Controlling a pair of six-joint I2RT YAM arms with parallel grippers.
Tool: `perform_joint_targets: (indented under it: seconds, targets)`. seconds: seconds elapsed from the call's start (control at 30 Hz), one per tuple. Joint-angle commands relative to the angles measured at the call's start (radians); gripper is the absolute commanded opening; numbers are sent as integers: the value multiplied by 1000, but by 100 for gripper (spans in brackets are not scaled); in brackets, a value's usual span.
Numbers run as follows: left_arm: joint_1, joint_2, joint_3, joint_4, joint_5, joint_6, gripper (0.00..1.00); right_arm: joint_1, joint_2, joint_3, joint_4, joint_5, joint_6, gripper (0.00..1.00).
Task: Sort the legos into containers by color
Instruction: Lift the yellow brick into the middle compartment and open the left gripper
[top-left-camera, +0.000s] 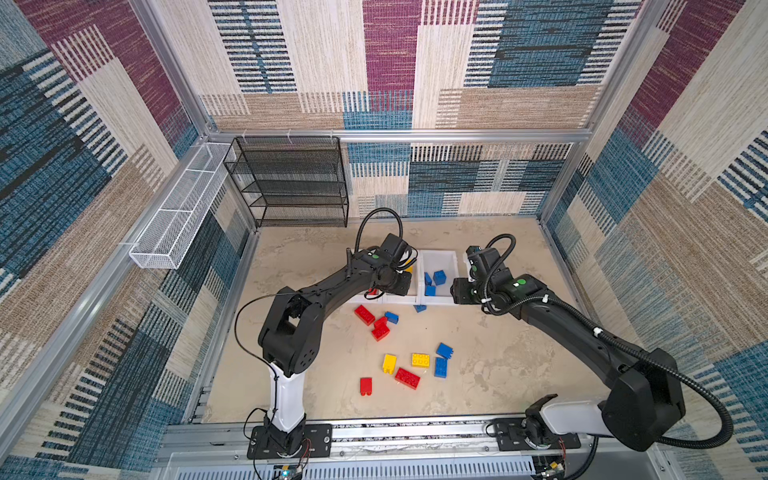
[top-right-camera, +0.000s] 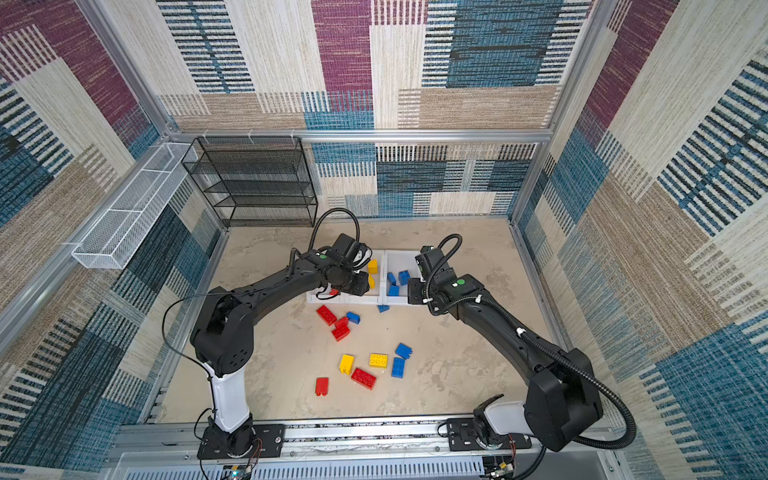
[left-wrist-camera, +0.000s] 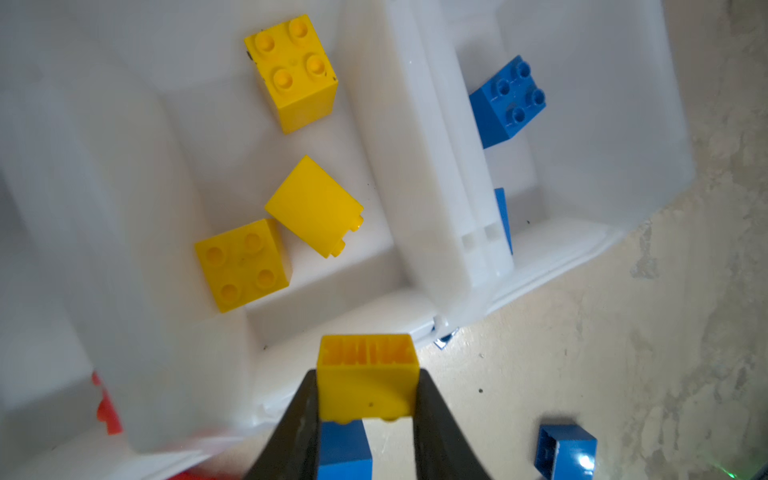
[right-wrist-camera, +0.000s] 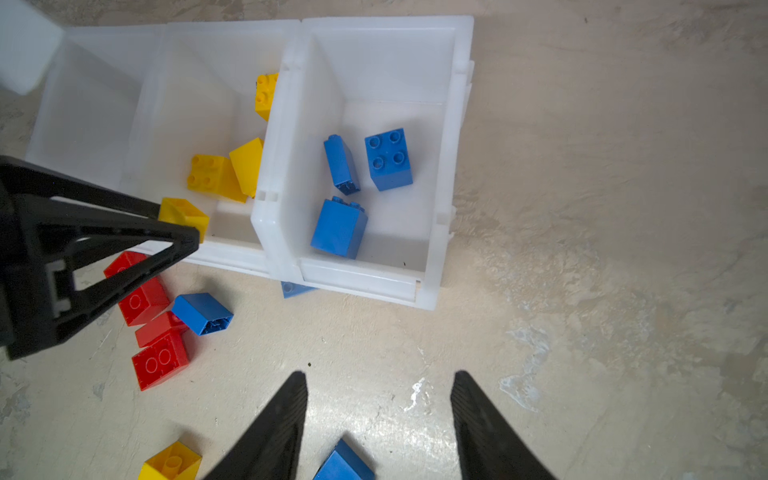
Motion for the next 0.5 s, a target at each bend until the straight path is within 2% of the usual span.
perform_joint_targets:
  seconds: [0.0,0.27,0.47]
  targets:
    - [-5,38,37,-23,-13,47,35,1,-10,-7,0,13,15,59]
    - [-5,62,67,-27,-28,41,48,2,-22,-12,-2,16,19,60]
    - [-5,5,35,-30,-38,39,49,1,-28,-9,-8,15,16,60]
